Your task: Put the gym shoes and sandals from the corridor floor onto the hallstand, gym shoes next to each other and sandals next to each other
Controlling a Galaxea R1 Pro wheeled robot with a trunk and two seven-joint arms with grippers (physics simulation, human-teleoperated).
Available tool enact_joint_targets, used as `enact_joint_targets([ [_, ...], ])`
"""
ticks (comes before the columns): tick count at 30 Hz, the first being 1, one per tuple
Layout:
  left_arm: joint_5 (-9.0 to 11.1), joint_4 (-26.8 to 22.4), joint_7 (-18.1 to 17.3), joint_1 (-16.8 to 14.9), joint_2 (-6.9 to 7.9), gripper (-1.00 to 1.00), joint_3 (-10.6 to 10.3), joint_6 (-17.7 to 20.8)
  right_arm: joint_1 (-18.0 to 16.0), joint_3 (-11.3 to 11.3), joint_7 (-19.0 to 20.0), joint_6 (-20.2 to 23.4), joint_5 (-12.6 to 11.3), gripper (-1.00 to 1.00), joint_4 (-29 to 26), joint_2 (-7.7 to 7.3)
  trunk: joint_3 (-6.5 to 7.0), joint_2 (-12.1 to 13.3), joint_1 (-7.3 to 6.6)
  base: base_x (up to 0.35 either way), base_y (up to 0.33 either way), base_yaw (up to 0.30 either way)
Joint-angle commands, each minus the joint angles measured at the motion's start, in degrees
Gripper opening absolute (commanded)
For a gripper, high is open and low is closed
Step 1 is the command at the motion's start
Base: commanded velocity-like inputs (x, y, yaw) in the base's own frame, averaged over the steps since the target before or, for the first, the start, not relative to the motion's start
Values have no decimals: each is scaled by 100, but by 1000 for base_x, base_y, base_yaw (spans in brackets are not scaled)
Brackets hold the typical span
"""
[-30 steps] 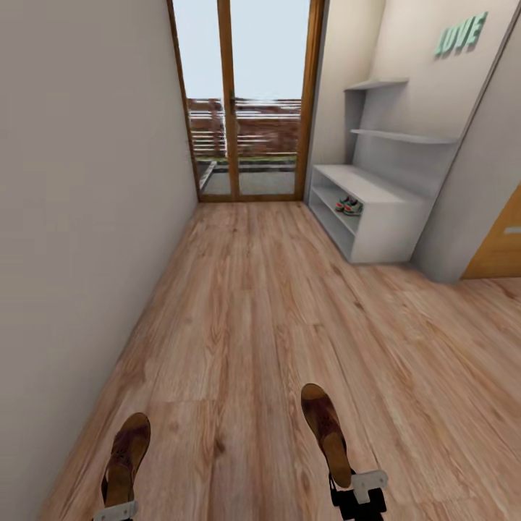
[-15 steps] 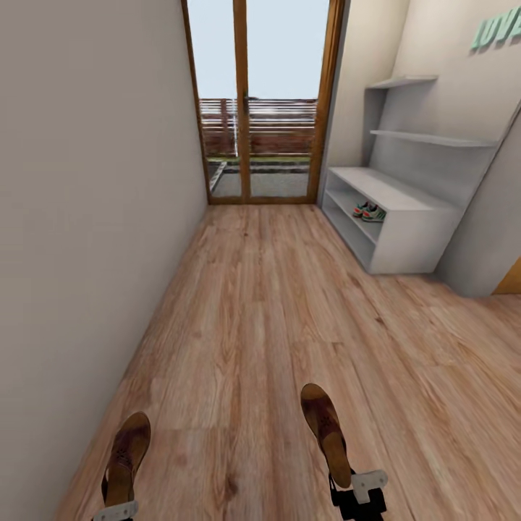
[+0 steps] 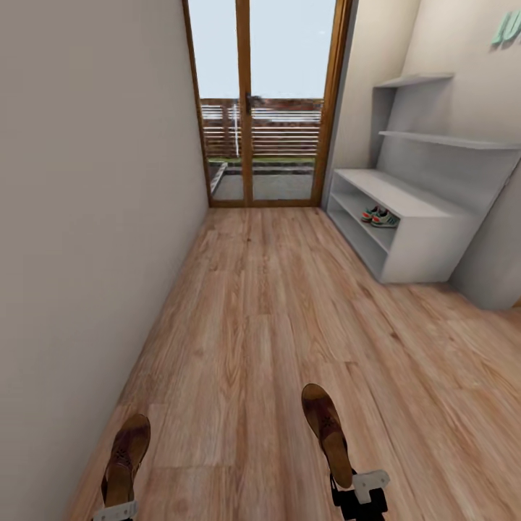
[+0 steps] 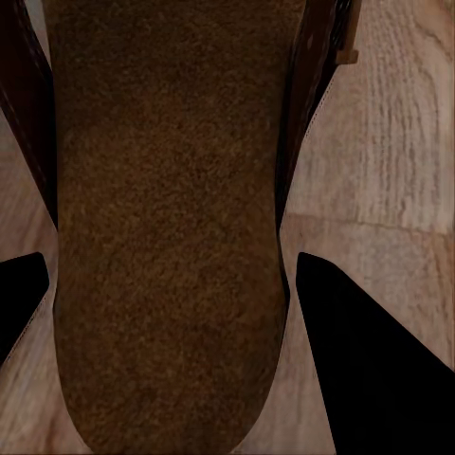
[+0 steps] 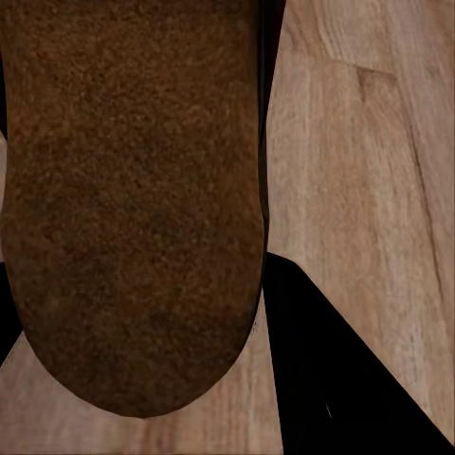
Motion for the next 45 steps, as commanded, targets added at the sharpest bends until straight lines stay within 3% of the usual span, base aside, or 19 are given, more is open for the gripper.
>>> enact_joint_targets([
  [1,-69,3,-27,-5,-4,-100,49,-23,-4,43,-54,-5,8,-100,5,0,-4,-2,2,336,26,0],
  [45,-69,8,-32,-7,-4,-100,47,-23,-4,44,-54,-5,8,-100,5,8,-4,-2,2,339,1,0],
])
